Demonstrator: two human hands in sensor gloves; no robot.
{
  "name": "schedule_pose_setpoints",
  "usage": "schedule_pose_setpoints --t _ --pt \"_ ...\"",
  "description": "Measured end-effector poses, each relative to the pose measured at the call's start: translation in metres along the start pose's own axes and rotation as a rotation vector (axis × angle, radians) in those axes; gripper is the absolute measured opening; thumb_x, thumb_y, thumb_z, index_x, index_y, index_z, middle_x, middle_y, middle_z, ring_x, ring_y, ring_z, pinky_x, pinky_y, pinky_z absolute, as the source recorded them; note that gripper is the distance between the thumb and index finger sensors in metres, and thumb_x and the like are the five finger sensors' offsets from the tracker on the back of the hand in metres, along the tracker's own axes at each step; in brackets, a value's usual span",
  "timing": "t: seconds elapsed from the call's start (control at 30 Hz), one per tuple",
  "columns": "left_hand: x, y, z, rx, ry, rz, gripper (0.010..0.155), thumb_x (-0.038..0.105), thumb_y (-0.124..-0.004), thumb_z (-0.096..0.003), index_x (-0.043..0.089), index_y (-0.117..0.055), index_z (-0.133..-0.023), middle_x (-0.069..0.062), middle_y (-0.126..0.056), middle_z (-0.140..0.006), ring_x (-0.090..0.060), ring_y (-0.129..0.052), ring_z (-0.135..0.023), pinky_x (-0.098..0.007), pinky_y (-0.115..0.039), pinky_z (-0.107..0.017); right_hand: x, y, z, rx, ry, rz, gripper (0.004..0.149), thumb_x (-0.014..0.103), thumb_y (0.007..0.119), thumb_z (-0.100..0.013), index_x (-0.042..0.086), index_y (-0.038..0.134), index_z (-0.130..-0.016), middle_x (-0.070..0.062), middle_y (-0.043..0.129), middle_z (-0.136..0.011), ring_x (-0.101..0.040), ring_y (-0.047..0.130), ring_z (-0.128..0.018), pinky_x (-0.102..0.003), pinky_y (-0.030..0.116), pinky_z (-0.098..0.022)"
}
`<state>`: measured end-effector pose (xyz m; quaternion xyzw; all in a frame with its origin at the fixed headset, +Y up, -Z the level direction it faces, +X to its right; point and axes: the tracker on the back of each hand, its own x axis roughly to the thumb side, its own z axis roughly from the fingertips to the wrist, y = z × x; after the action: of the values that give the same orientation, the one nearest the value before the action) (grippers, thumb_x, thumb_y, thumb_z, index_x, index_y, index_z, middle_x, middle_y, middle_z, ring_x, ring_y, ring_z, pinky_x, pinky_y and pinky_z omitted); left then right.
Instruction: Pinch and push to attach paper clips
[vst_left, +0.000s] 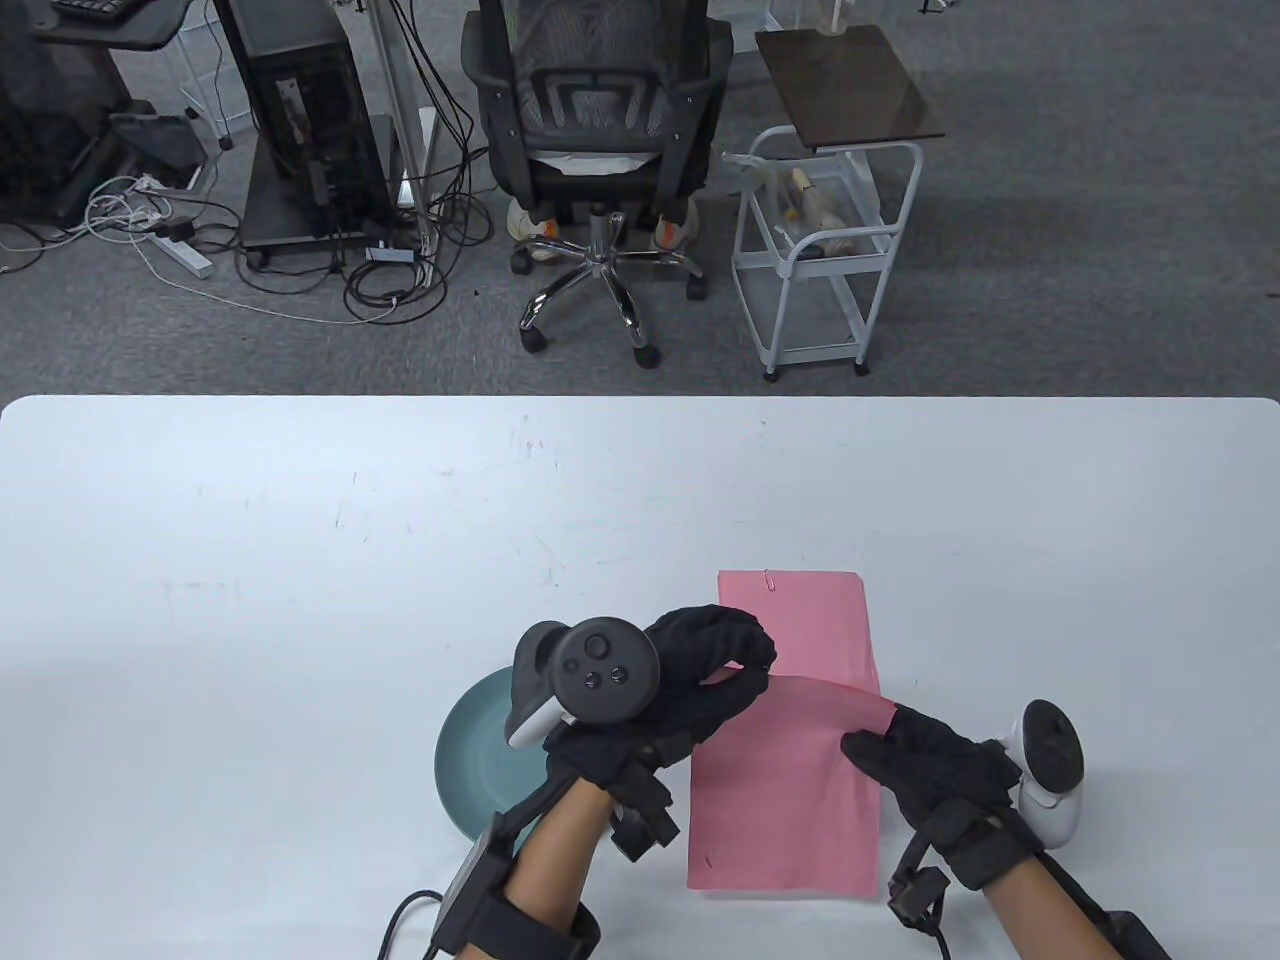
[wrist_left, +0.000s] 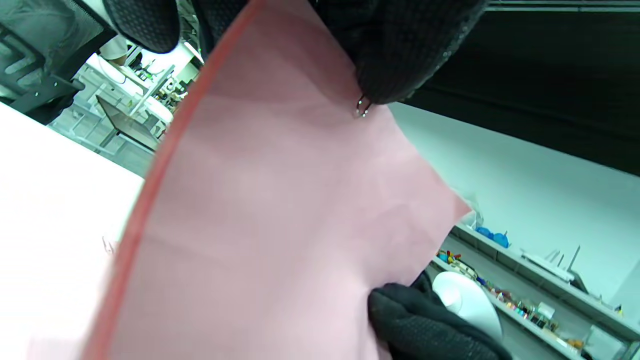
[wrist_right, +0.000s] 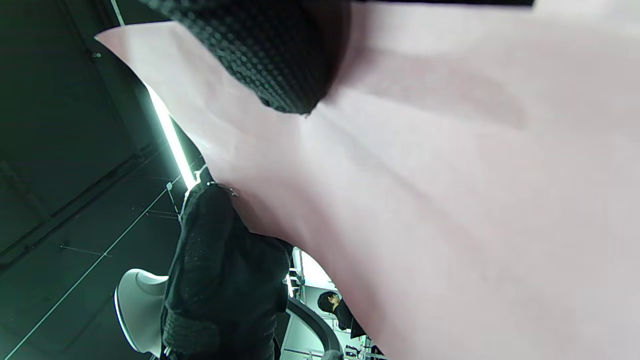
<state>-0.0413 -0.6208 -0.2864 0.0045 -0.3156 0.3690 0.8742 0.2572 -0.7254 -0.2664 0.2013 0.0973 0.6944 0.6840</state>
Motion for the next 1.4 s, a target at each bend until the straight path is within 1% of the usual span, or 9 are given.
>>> schedule_pose_setpoints --t 0.13,0.27,0.67,0.83,0.97,1.07,1.27,1.33,1.4 --pt "0.001 -0.001 0.0 -0.007 -0.005 -0.076 0.039 0.034 -0.083 -0.0609 0.021 -0.082 -0.097 -0.007 -0.079 -0.107 -0.039 -0.073 -0.104 -0.068 -0.055 -0.077 0.0 0.0 0.0 0.001 -0.001 0.004 0.04 0.02 0.079 -0.058 0.015 0.078 -0.098 -0.012 0.092 -0.086 -0.031 0.097 -0.069 -0.043 0.081 -0.048" --pt "0.0 -0.001 0.0 -0.027 -0.001 -0.074 0.039 0.034 -0.082 -0.0611 0.02 -0.082 -0.098 -0.008 -0.079 -0.108 -0.039 -0.073 -0.104 -0.069 -0.054 -0.077 0.0 0.0 0.0 0.004 -0.004 -0.002 0.04 0.019 0.079 -0.058 0.015 0.078 -0.098 -0.012 0.092 -0.086 -0.031 0.096 -0.069 -0.044 0.081 -0.048" --pt "0.002 -0.007 -0.003 -0.092 0.019 -0.166 0.039 0.033 -0.083 -0.0607 0.019 -0.082 -0.097 -0.008 -0.079 -0.107 -0.039 -0.074 -0.103 -0.069 -0.054 -0.077 -0.001 -0.001 0.0 -0.003 0.004 0.017 0.04 0.018 0.079 -0.058 0.015 0.078 -0.098 -0.012 0.092 -0.086 -0.032 0.096 -0.07 -0.044 0.081 -0.049" --pt "0.002 -0.01 -0.004 -0.097 0.036 -0.192 0.039 0.033 -0.083 -0.0606 0.019 -0.082 -0.097 -0.008 -0.079 -0.107 -0.039 -0.074 -0.103 -0.068 -0.055 -0.077 -0.001 -0.002 0.0 -0.002 0.006 0.034 0.04 0.018 0.079 -0.058 0.015 0.078 -0.098 -0.012 0.092 -0.087 -0.032 0.096 -0.07 -0.044 0.08 -0.049" --pt "0.003 -0.006 -0.002 -0.092 0.041 -0.184 0.04 0.033 -0.083 -0.0609 0.019 -0.081 -0.099 -0.009 -0.078 -0.108 -0.039 -0.074 -0.103 -0.068 -0.055 -0.077 -0.001 -0.002 -0.001 0.004 0.003 0.033 0.04 0.019 0.079 -0.058 0.016 0.078 -0.098 -0.012 0.092 -0.087 -0.032 0.095 -0.071 -0.044 0.08 -0.049" --pt "0.008 0.006 0.004 -0.064 0.051 -0.214 0.043 0.034 -0.082 -0.0614 0.019 -0.079 -0.101 -0.01 -0.077 -0.11 -0.04 -0.073 -0.104 -0.068 -0.055 -0.077 -0.001 -0.002 0.0 0.001 -0.002 0.02 0.04 0.019 0.079 -0.058 0.017 0.077 -0.099 -0.012 0.091 -0.088 -0.032 0.095 -0.071 -0.044 0.08 -0.05" --pt "0.017 0.033 0.028 0.064 0.089 -0.337 0.05 0.038 -0.08 -0.0617 0.019 -0.073 -0.107 -0.012 -0.073 -0.113 -0.041 -0.071 -0.105 -0.067 -0.056 -0.077 0.003 -0.005 -0.002 -0.039 -0.02 0.011 0.04 0.019 0.079 -0.059 0.017 0.077 -0.099 -0.011 0.091 -0.088 -0.032 0.095 -0.072 -0.044 0.08 -0.05" --pt "0.014 0.035 0.041 0.098 0.104 -0.369 0.053 0.04 -0.079 -0.0616 0.018 -0.071 -0.109 -0.013 -0.073 -0.113 -0.041 -0.071 -0.105 -0.067 -0.057 -0.077 0.005 -0.009 -0.003 -0.062 -0.026 0.003 0.041 0.019 0.079 -0.059 0.017 0.077 -0.099 -0.011 0.09 -0.089 -0.032 0.094 -0.072 -0.045 0.079 -0.051" --pt "0.008 0.036 0.054 0.097 0.125 -0.419 0.056 0.043 -0.077 -0.0618 0.018 -0.068 -0.111 -0.013 -0.072 -0.114 -0.041 -0.071 -0.106 -0.066 -0.057 -0.077 0.008 -0.014 -0.003 -0.088 -0.032 0.001 0.041 0.019 0.079 -0.059 0.017 0.076 -0.099 -0.011 0.09 -0.089 -0.032 0.094 -0.073 -0.045 0.079 -0.051"
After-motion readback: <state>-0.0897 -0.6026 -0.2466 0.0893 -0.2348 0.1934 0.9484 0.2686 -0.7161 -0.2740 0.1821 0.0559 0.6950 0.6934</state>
